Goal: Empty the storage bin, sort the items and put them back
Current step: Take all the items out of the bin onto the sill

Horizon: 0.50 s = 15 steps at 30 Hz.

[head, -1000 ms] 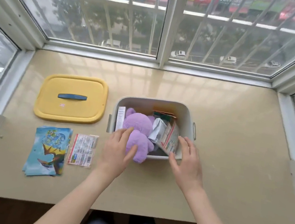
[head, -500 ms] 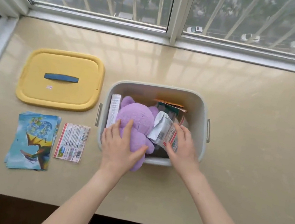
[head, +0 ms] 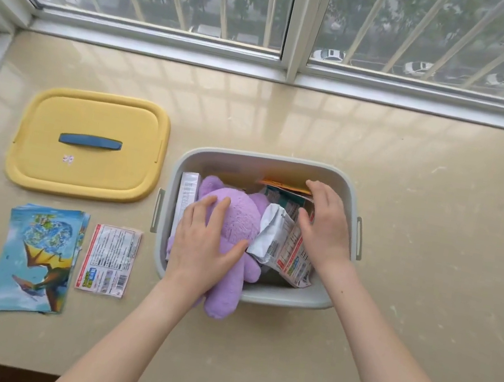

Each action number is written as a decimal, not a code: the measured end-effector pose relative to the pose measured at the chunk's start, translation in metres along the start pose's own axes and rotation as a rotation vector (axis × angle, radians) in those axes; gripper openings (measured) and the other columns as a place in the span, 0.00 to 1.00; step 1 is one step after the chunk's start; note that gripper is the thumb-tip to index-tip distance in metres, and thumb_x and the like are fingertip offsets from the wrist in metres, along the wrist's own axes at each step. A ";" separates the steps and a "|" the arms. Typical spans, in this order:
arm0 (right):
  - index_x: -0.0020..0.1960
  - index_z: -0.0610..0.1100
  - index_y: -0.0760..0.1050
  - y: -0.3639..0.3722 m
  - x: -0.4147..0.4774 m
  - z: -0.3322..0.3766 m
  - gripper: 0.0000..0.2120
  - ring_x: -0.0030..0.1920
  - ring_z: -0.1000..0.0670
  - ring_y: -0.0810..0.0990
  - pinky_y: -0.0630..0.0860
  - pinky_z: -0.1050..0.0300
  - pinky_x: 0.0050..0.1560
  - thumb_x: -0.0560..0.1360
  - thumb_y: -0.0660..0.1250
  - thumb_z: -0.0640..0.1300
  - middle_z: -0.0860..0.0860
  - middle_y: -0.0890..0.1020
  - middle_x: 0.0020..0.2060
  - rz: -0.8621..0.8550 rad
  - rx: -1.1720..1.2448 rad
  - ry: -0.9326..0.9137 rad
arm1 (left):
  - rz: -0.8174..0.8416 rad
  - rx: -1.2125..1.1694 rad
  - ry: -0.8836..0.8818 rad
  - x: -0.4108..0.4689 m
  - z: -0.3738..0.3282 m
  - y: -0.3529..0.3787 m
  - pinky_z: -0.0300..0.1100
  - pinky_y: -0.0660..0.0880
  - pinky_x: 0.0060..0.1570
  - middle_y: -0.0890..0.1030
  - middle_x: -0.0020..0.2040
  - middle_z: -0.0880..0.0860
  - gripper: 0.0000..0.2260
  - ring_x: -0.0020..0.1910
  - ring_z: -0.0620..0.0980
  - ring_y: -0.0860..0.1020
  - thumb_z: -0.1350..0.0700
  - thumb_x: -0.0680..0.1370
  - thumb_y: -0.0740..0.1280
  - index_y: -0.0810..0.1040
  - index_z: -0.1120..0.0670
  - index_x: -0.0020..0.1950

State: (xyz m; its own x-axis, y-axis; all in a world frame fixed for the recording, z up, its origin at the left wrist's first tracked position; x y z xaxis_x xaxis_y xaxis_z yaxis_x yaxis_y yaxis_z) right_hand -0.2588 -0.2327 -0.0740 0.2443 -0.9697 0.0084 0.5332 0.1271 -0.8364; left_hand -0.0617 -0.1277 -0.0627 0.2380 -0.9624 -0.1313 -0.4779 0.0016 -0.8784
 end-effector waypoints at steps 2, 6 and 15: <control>0.66 0.37 0.74 0.007 0.009 -0.003 0.20 0.64 0.41 0.74 0.70 0.49 0.67 0.75 0.66 0.33 0.42 0.78 0.62 0.003 -0.035 -0.013 | -0.012 -0.007 0.003 -0.001 0.002 0.000 0.51 0.65 0.66 0.68 0.69 0.56 0.34 0.67 0.57 0.64 0.36 0.70 0.60 0.67 0.53 0.71; 0.56 0.38 0.80 0.012 0.018 -0.011 0.10 0.51 0.41 0.81 0.78 0.48 0.49 0.77 0.64 0.35 0.44 0.83 0.51 0.001 -0.077 -0.007 | -0.016 -0.010 0.010 0.000 0.001 0.002 0.51 0.65 0.66 0.68 0.68 0.56 0.32 0.66 0.57 0.65 0.36 0.70 0.61 0.69 0.52 0.69; 0.49 0.39 0.82 -0.025 -0.007 0.008 0.13 0.39 0.43 0.81 0.76 0.54 0.37 0.78 0.60 0.42 0.46 0.84 0.40 -0.198 -0.083 -0.146 | -0.030 -0.005 -0.064 -0.009 0.000 -0.005 0.52 0.69 0.62 0.67 0.69 0.56 0.32 0.67 0.57 0.64 0.41 0.70 0.68 0.68 0.52 0.70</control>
State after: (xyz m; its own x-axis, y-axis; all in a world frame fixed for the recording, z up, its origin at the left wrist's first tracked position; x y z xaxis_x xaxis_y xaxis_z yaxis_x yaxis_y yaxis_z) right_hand -0.2673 -0.2273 -0.0492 0.2595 -0.9327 0.2503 0.5151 -0.0855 -0.8528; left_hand -0.0615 -0.1186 -0.0573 0.3063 -0.9425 -0.1340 -0.4737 -0.0288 -0.8802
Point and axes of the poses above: each hand's wrist, its own x-axis towards the middle knuckle, its own y-axis out of the palm, z = x × y, the point moved 9 cm from there along x, towards the middle knuckle
